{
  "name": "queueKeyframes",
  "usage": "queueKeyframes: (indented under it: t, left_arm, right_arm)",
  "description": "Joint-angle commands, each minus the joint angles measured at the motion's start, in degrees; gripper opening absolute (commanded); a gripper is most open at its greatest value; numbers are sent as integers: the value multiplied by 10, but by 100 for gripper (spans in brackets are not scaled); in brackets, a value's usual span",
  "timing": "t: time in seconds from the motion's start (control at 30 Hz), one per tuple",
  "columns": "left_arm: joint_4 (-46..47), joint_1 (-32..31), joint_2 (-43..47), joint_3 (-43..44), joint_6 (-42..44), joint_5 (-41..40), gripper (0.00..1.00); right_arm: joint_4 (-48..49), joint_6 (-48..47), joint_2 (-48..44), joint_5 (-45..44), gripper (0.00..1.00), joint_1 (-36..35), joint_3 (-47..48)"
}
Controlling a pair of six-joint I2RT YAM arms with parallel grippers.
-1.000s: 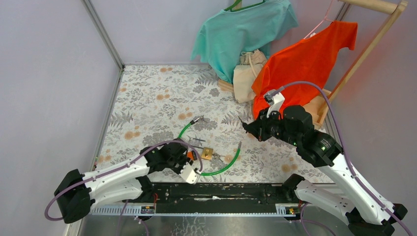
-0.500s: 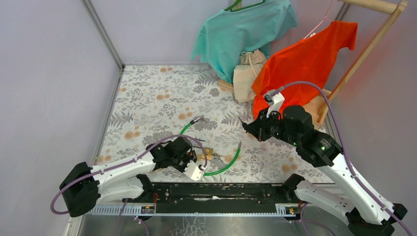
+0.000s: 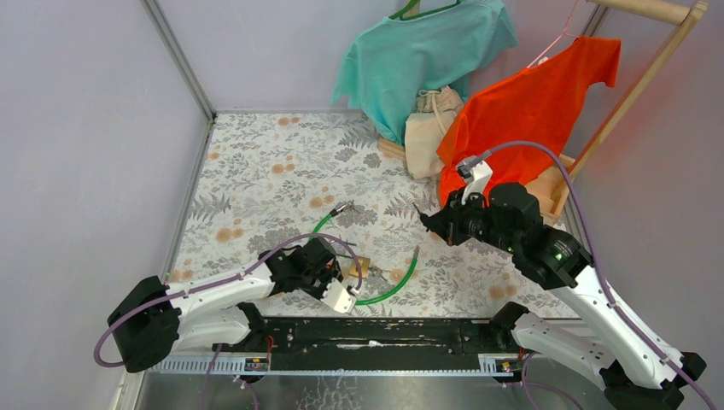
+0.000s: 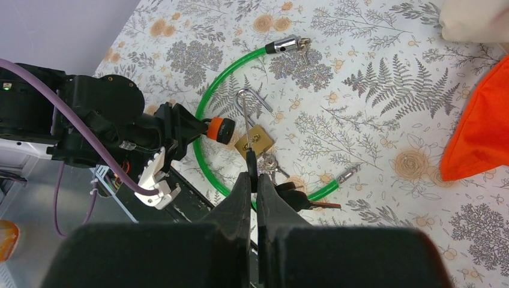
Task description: Unlock with the key
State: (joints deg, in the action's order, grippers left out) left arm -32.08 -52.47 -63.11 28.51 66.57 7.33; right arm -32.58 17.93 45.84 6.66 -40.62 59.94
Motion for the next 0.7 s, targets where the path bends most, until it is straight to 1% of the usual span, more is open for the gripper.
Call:
queueKeyframes:
  t: [0.0,0.17,0.33,0.37,0.43,0.57,0.67]
  left_arm:
    - [13,-3,-3,-13,-7,-6,35]
    - [-1,-2,-2,-34,0,-25,35]
    - [13,-1,-8,-43,2,-50,35]
    - [17,-1,-8,-42,2,-52,34]
    - [29,-1,-8,-39,5,-57,26]
    - [53,-1,-17,-30,7,-67,16]
    - [45,-1,-17,-10,-1,-70,11]
  right_arm:
    - [31,7,-6,-2,0,-1,-2]
    - [31,3,-2,-3,0,-1,1]
    - [34,4,4,0,0,-1,4]
    - [34,3,2,0,0,-1,4]
    - [33,3,0,-1,0,-1,4]
    - [31,6,-5,-3,0,-1,4]
    - [26,5,-8,-6,0,-1,6]
